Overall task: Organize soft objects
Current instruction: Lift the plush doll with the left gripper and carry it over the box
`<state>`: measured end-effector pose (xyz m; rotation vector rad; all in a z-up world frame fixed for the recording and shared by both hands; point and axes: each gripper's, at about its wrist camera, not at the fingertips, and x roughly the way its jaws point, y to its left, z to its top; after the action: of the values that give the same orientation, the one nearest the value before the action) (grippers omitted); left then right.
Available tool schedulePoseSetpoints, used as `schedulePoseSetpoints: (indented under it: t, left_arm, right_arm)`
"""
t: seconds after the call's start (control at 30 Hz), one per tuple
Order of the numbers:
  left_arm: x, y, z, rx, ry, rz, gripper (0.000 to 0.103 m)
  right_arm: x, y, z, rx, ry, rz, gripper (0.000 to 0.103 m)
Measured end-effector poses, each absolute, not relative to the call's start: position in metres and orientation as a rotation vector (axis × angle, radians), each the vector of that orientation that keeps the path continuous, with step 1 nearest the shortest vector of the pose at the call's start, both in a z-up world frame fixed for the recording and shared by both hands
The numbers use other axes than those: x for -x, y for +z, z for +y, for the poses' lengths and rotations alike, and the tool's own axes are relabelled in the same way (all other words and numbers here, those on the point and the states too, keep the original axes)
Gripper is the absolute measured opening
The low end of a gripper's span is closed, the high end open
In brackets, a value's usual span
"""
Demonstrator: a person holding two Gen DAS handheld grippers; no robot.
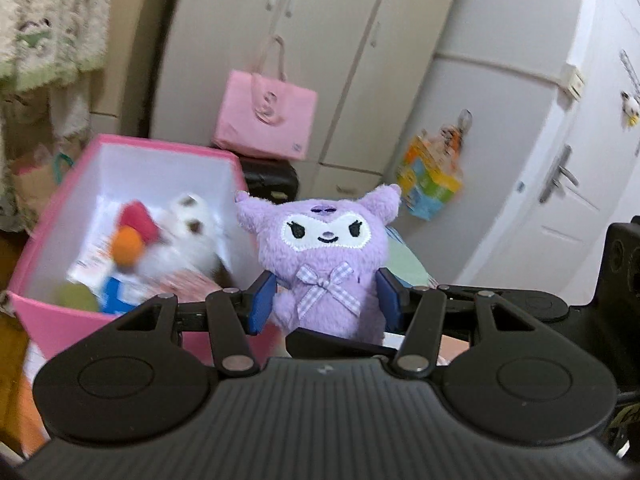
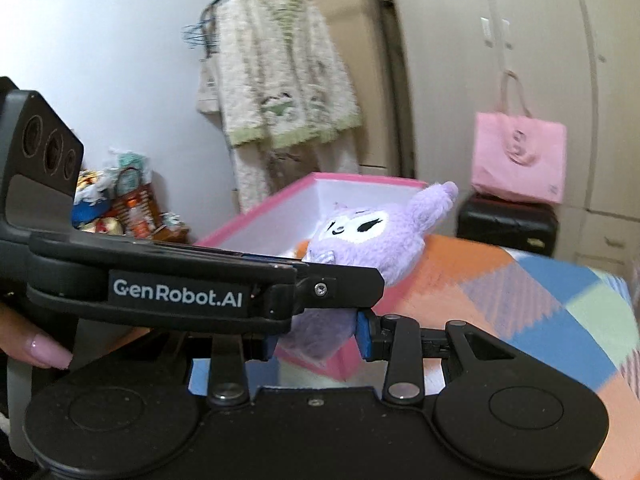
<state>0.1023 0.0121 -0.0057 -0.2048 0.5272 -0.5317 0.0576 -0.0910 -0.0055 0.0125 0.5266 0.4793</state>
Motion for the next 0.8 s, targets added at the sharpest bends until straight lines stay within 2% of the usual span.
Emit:
schedulePoseSetpoints:
  t: [0.3,0.47,0.8]
  left_arm:
    - [-0.150,0.004,0.054,0.204,-0.436,0.529,0.053]
    - [-0.168,-0.006,0.075,0.239,-0.404,0.529,0.053]
    - [-0.200,-0.034,0.095,0.305,-0.375,0.624,0.053]
  right_arm:
    - [-0.118,0.003,-0.051,-0.027,0.571,0.539,0.042]
    - [-0.149,-0.005,-0.046,-0.127,0.656,0.594,0.042]
    - [-0.190,-0.031,-0.027,-0.087,0.724,0.704,0.042]
